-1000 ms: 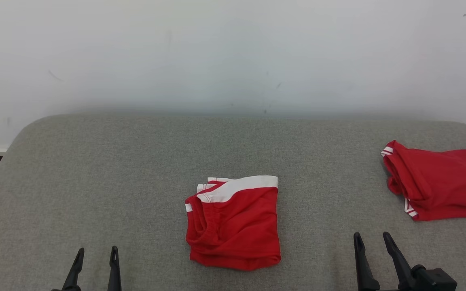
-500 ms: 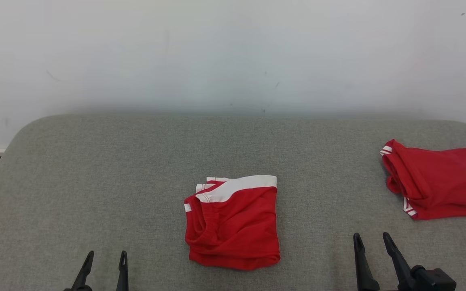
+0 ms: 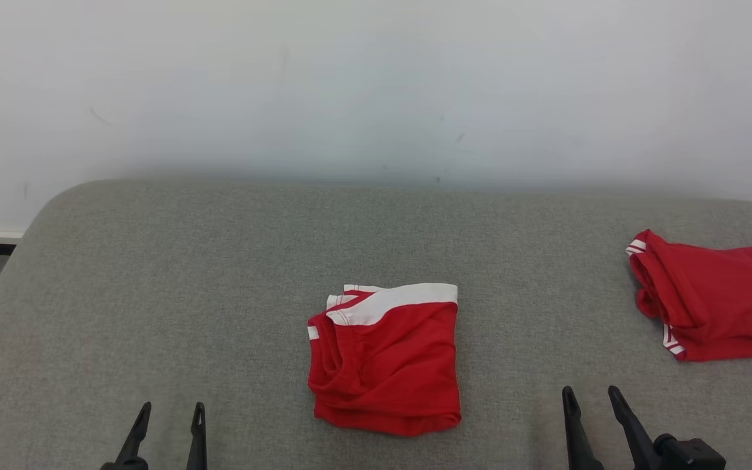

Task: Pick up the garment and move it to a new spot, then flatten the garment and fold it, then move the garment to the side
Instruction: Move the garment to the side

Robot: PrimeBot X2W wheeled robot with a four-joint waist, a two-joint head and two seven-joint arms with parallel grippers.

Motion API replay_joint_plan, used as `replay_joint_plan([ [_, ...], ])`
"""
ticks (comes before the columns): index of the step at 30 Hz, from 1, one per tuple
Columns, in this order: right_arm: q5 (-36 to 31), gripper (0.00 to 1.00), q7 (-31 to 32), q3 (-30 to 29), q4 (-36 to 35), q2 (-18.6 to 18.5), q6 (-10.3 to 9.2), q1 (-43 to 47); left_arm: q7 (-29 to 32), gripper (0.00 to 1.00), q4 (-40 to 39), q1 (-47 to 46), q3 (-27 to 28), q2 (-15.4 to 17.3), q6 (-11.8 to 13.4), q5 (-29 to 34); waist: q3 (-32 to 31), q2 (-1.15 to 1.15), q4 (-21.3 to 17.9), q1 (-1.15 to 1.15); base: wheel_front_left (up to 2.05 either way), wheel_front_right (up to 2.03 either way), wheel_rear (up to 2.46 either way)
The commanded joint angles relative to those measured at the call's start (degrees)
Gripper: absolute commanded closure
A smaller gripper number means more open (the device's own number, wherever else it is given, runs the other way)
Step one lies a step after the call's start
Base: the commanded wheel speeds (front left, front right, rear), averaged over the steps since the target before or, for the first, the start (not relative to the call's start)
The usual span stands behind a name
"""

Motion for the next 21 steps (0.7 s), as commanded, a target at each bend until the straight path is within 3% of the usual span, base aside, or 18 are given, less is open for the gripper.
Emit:
replay_joint_plan([
  [1, 0.6, 0.0, 0.0, 0.42, 0.49, 0.03, -0.13, -0.31, -0.18, 0.0, 0.15, -0.89, 0.13, 0.19, 0.02, -0.08, -0.05, 0.0, 0.57, 0.0, 0.0, 0.0, 0.0],
  [8, 2.17, 0.0, -0.01, 4.67, 6.99, -0.02, -0.14, -6.06, -0.18, 0.0, 0.34, -0.97, -0.07, 0.26, 0.0, -0.31, 0.19, 0.0, 2.28, 0.0, 0.0, 0.0, 0.0],
  [19, 9.55, 0.0, 0.01, 11.96, 33.49, 0.01, -0.14, -25.19, -0.18, 0.0, 0.85, -2.44, -1.78, -0.26, -0.03, -0.91, 1.65, 0.0, 6.69, 0.0, 0.0, 0.0, 0.0],
  [21, 10.47, 0.0, 0.01, 12.59, 35.77, 0.01, -0.14, -26.84, -0.18, 0.0, 0.9, -2.56, -2.04, -0.28, -0.03, -0.98, 1.88, 0.0, 7.17, 0.0, 0.0, 0.0, 0.0],
])
